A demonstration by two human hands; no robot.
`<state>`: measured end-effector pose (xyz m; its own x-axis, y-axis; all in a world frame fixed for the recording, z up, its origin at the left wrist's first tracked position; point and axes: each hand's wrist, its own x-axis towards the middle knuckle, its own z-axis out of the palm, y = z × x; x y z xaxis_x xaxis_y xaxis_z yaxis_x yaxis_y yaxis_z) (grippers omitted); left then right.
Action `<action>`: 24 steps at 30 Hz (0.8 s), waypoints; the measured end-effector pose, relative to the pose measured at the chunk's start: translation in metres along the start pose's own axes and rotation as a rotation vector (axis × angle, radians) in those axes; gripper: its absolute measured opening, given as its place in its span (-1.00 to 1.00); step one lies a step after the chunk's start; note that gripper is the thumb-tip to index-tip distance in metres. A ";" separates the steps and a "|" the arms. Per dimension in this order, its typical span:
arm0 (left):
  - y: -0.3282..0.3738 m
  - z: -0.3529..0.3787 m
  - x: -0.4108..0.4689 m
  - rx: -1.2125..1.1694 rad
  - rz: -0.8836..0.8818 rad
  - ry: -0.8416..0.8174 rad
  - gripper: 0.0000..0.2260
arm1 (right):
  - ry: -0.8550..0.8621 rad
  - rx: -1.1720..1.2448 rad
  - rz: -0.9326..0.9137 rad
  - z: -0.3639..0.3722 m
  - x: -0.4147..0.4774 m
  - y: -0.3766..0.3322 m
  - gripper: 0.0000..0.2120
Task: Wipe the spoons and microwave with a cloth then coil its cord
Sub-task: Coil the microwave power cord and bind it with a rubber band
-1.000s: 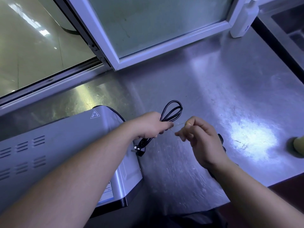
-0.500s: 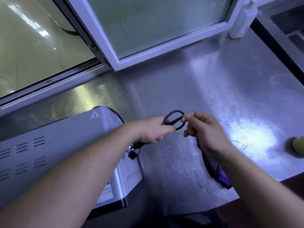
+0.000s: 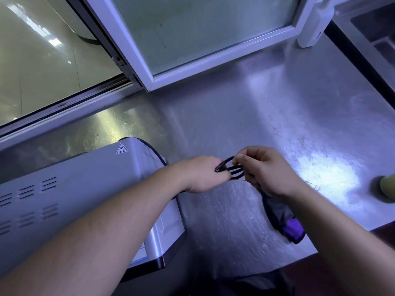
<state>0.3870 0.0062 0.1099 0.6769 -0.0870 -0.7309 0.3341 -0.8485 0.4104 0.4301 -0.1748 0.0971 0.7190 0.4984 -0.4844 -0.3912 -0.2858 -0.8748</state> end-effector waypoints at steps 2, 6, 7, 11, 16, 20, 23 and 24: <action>-0.001 0.000 -0.003 -0.005 0.029 -0.004 -0.76 | 0.009 -0.002 0.023 -0.005 0.001 -0.001 -0.80; 0.000 -0.004 -0.006 0.012 0.049 -0.078 -0.81 | 0.031 -0.009 0.060 -0.008 0.007 -0.005 -0.81; 0.002 -0.006 -0.007 0.018 0.055 -0.091 -0.82 | 0.048 -0.009 0.065 -0.008 0.008 -0.005 -0.82; 0.008 -0.012 -0.011 0.068 0.081 -0.124 -0.82 | 0.083 -0.123 0.062 -0.015 0.013 -0.007 -0.84; 0.003 -0.014 -0.011 -0.184 0.140 -0.055 -0.77 | 0.038 -0.037 0.157 -0.031 0.016 -0.010 -0.78; -0.005 -0.015 -0.006 -0.470 0.147 -0.012 -0.72 | -0.117 0.211 0.290 -0.041 0.018 -0.010 -0.87; -0.005 -0.016 -0.002 -0.674 0.140 0.040 -0.81 | -0.184 0.430 0.395 -0.029 0.016 -0.007 -0.85; -0.004 -0.018 -0.001 -0.730 0.139 0.065 -0.84 | -0.205 0.496 0.421 -0.020 0.016 -0.005 -0.84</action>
<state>0.3964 0.0187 0.1190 0.7742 -0.1180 -0.6219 0.5784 -0.2672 0.7708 0.4550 -0.1821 0.0943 0.3436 0.5860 -0.7339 -0.8659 -0.1047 -0.4891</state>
